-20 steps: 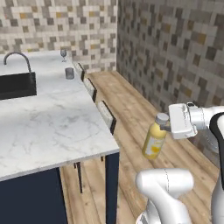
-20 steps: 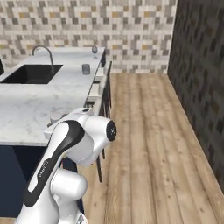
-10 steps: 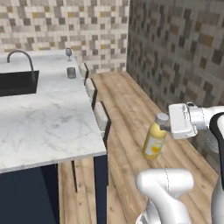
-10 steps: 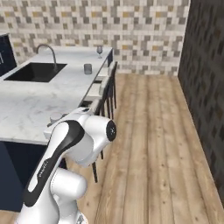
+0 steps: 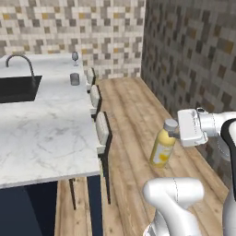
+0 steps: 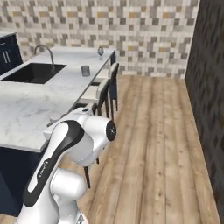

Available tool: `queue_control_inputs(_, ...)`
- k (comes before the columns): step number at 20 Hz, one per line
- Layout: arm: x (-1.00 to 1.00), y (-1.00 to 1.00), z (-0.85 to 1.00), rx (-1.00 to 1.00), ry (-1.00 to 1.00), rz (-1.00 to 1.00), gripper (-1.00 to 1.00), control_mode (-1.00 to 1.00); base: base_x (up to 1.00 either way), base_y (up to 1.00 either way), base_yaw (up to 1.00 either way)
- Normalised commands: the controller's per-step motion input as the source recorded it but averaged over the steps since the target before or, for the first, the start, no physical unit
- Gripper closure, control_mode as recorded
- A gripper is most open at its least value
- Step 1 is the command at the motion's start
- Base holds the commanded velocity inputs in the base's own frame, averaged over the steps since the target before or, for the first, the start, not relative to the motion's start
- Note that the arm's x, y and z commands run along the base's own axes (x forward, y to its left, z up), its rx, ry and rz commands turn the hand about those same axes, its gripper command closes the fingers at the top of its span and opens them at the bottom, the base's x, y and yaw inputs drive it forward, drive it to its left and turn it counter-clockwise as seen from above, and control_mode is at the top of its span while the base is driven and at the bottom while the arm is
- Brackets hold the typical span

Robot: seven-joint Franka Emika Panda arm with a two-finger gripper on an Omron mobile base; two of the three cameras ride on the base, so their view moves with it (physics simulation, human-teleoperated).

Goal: There is a wine glass and glass cup on the dining counter. Place the wine bottle next to the wine glass and the juice bottle next to the glass cup.

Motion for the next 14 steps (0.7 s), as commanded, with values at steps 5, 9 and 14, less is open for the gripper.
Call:
queue_control_inputs(5,0.0,0.0,0.0,0.0,0.0,0.0,1.0,1.0,0.61,-0.46,0.07)
queue_control_inputs(9,0.0,0.0,0.0,0.0,0.0,0.0,1.0,1.0,0.63,-0.46,0.06)
queue_control_inputs(14,0.0,0.0,0.0,0.0,0.0,0.0,1.0,1.0,0.63,-0.45,0.07)
